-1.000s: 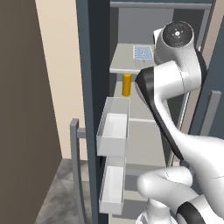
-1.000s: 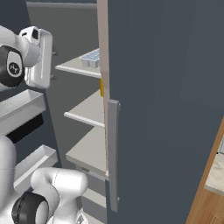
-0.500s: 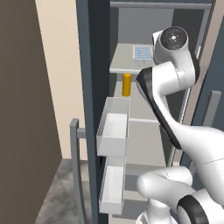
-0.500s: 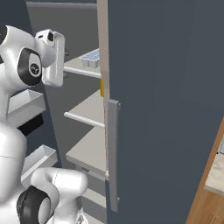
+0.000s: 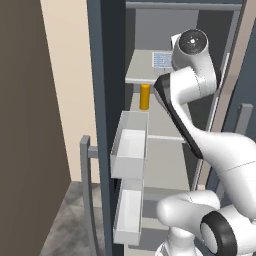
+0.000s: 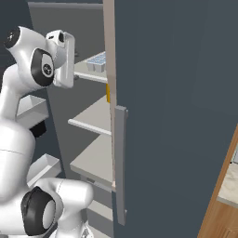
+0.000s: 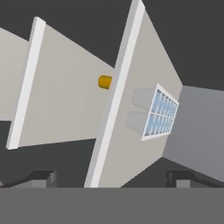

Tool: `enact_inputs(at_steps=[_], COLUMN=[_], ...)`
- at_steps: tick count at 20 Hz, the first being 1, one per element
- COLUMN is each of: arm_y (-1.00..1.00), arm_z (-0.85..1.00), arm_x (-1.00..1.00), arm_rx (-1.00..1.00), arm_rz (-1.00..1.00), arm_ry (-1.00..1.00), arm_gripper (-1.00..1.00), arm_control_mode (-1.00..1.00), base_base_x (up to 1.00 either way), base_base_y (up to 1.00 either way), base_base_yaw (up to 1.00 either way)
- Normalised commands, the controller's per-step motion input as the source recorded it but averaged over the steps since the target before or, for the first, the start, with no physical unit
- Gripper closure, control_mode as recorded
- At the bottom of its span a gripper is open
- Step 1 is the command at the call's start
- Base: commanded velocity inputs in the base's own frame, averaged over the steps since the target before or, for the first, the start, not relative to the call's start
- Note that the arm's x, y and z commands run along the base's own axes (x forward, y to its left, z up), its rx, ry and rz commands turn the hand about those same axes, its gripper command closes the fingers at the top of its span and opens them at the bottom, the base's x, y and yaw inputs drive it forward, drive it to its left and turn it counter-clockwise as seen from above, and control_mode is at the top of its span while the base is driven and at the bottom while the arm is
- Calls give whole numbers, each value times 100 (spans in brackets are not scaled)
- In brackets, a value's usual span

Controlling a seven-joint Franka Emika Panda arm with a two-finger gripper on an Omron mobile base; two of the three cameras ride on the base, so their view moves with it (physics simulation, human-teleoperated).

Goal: Open the freezer door, pick up the ice cube tray from the freezer, and place it on the dining counter.

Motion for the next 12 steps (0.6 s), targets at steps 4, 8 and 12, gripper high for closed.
enact_inputs(at_steps=[4, 8, 12], arm_y=[0, -1, -4], arm_z=[-2, -7, -14], arm_x=[37, 31, 25], arm_rx=[0, 0, 0], arm_rz=[0, 0, 0], arm_ry=[0, 0, 0], arm_gripper=[-100, -100, -100], arm_control_mode=[-100, -100, -100], base_base_x=[0, 0, 0], base_base_y=[0, 0, 0], base_base_yaw=[0, 0, 0])
